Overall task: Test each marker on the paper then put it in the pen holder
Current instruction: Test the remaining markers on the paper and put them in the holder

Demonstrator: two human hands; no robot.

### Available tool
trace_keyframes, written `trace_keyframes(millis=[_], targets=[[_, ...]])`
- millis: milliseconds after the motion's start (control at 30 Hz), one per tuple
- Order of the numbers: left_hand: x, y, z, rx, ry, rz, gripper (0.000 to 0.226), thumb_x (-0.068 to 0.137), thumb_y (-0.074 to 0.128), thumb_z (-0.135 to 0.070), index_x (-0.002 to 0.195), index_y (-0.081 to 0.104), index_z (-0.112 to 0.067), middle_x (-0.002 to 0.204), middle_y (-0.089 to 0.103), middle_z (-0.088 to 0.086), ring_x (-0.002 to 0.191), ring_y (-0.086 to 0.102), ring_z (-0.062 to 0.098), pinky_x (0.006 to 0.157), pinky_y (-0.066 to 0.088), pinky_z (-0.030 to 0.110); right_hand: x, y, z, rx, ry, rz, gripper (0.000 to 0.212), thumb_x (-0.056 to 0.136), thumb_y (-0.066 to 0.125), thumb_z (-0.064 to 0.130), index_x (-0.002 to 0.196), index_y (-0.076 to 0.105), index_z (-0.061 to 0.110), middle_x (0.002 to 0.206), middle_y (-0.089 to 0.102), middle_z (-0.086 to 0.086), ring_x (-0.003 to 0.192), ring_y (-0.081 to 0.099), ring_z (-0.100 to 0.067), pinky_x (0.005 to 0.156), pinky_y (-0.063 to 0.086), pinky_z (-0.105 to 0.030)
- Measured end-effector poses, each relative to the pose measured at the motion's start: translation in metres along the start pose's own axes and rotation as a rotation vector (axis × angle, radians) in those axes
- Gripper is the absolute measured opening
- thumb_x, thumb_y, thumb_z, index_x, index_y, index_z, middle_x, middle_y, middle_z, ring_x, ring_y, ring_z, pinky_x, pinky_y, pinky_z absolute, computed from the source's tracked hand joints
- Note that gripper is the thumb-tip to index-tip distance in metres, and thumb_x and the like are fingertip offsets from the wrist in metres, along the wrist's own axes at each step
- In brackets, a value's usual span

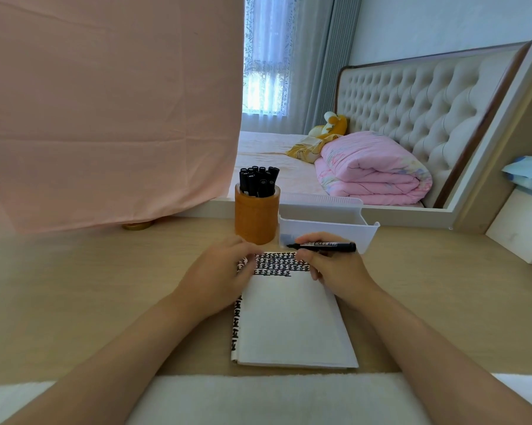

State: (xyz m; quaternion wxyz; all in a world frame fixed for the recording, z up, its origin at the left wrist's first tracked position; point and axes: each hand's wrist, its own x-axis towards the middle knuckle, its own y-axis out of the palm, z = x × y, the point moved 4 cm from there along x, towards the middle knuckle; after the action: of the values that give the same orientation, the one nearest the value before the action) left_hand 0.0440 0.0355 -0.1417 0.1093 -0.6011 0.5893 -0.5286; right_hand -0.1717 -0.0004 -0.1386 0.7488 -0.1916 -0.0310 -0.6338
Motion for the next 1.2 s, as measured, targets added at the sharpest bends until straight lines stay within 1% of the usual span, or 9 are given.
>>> trace_keyframes(millis=[133,267,400,500,600,733,833,1000,1200], targets=[[0.0,-0.005,0.035,0.159,-0.202,-0.036,0.031,0.095,0.056,-0.023,0.125,0.063,-0.028,0.114,0.056,-0.009,0.105,0.044,0.008,0.089,0.038,0.024,0.0,0.005,-0.002,0.028,-0.002,0.066,0.023,0.097,0.056,0.0,0.108,0.072,0.012,0.086,0.074,-0.012,0.053,0.058,-0.024,0.043,0.046,-0.026],[-0.003,-0.002,0.048,0.245,-0.305,0.046,0.037,0.095,0.056,-0.031,0.131,0.059,-0.026,0.122,0.056,-0.001,0.116,0.043,0.017,0.096,0.04,0.031,0.001,0.015,0.0,0.092,0.053,0.187,0.044,0.101,0.038,-0.009,0.132,0.059,0.015,0.104,0.07,-0.015,0.068,0.068,-0.024,0.052,0.057,-0.034],[-0.003,0.0,0.05,0.238,-0.328,0.067,0.026,0.095,0.059,-0.033,0.117,0.067,-0.024,0.112,0.057,-0.003,0.108,0.045,0.016,0.09,0.042,0.03,-0.001,0.02,0.005,0.263,0.138,0.22,0.046,0.104,0.025,-0.005,0.131,0.058,0.012,0.107,0.066,-0.015,0.071,0.068,-0.024,0.058,0.061,-0.039],[-0.001,-0.006,0.049,0.195,-0.331,0.005,0.019,0.094,0.061,-0.033,0.112,0.066,-0.029,0.104,0.057,-0.007,0.1,0.049,0.014,0.082,0.042,0.029,-0.003,0.019,0.009,0.227,0.118,0.223,0.035,0.105,0.029,-0.001,0.107,0.063,0.009,0.092,0.065,-0.01,0.062,0.063,-0.024,0.053,0.057,-0.037],[0.001,-0.012,0.04,0.087,-0.27,-0.072,0.016,0.094,0.06,-0.029,0.107,0.061,-0.038,0.097,0.059,-0.016,0.088,0.053,0.006,0.075,0.042,0.026,0.0,0.015,0.012,0.056,0.049,0.157,0.017,0.101,0.045,-0.001,0.095,0.051,0.014,0.081,0.059,-0.01,0.053,0.051,-0.017,0.045,0.045,-0.029],[0.0,-0.012,0.023,-0.01,-0.154,-0.086,0.02,0.093,0.063,-0.022,0.107,0.064,-0.036,0.097,0.061,-0.018,0.086,0.053,0.002,0.074,0.039,0.014,0.001,0.013,0.009,-0.295,-0.005,0.078,0.027,0.089,0.071,0.01,0.107,0.06,0.026,0.087,0.066,0.008,0.065,0.058,0.0,0.062,0.046,-0.012],[0.0,-0.01,0.017,-0.023,-0.112,-0.076,0.024,0.093,0.063,-0.021,0.114,0.066,-0.031,0.1,0.059,-0.016,0.088,0.053,0.0,0.075,0.038,0.011,-0.001,0.013,0.01,-0.527,-0.113,0.021,0.022,0.089,0.071,0.021,0.111,0.07,0.028,0.097,0.071,0.015,0.085,0.063,-0.002,0.075,0.052,-0.019],[0.0,-0.01,0.011,-0.05,-0.076,-0.068,0.025,0.093,0.062,-0.022,0.117,0.066,-0.028,0.102,0.059,-0.015,0.09,0.054,0.001,0.075,0.038,0.011,-0.002,0.013,0.016,-0.635,-0.24,-0.011,0.02,0.09,0.07,0.024,0.11,0.073,0.027,0.098,0.066,0.02,0.086,0.06,-0.001,0.076,0.049,-0.014],[0.0,-0.007,0.008,-0.08,-0.051,-0.038,0.025,0.094,0.062,-0.024,0.118,0.066,-0.028,0.102,0.06,-0.017,0.087,0.055,0.002,0.073,0.04,0.013,-0.001,0.017,0.014,-0.628,-0.273,0.035,0.021,0.09,0.07,0.025,0.11,0.072,0.028,0.1,0.071,0.014,0.089,0.063,-0.004,0.077,0.054,-0.021]])
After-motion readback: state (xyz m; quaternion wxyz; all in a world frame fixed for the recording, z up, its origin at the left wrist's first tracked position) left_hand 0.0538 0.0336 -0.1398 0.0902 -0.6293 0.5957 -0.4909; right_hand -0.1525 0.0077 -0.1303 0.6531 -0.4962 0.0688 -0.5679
